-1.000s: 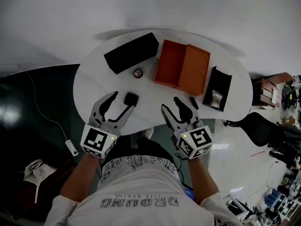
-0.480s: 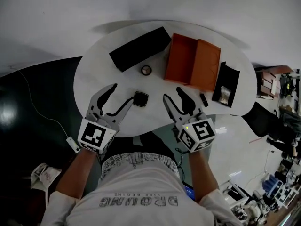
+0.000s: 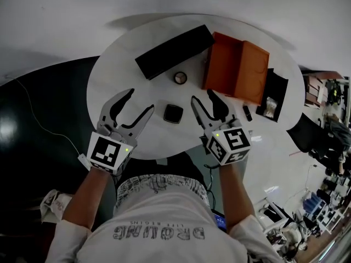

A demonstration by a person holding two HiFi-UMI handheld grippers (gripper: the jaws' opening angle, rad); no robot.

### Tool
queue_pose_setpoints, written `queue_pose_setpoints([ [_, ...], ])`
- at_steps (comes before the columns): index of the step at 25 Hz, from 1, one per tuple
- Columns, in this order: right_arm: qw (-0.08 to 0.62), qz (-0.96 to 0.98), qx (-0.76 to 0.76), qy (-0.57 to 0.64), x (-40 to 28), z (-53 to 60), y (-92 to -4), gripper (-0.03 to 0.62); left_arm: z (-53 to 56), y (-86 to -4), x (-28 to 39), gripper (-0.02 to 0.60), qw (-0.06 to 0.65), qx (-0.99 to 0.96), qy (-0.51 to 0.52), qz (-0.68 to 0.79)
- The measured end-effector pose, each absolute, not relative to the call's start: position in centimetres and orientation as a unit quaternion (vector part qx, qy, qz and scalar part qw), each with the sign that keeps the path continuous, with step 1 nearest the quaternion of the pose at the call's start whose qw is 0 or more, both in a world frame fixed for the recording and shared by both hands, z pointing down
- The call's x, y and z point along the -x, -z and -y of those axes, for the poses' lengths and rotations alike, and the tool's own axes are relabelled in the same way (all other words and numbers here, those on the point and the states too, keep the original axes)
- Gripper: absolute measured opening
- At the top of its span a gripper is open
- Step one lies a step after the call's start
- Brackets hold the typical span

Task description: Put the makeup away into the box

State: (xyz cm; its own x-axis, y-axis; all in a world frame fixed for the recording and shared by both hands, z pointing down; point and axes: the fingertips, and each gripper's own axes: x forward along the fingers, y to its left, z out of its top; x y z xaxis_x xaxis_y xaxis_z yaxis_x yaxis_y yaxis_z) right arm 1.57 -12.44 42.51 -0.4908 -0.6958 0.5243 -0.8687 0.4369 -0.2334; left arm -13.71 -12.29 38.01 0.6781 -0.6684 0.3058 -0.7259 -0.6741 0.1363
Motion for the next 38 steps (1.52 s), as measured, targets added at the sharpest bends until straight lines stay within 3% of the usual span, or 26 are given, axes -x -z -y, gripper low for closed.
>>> queue_pose_setpoints([
  [38, 0.281, 0.748, -0.526, -0.292, 1.5, 17.8, -57.1, 0.247, 14.9, -44.8, 18.9, 0.270, 0.182, -0.899, -0.151, 0.369],
])
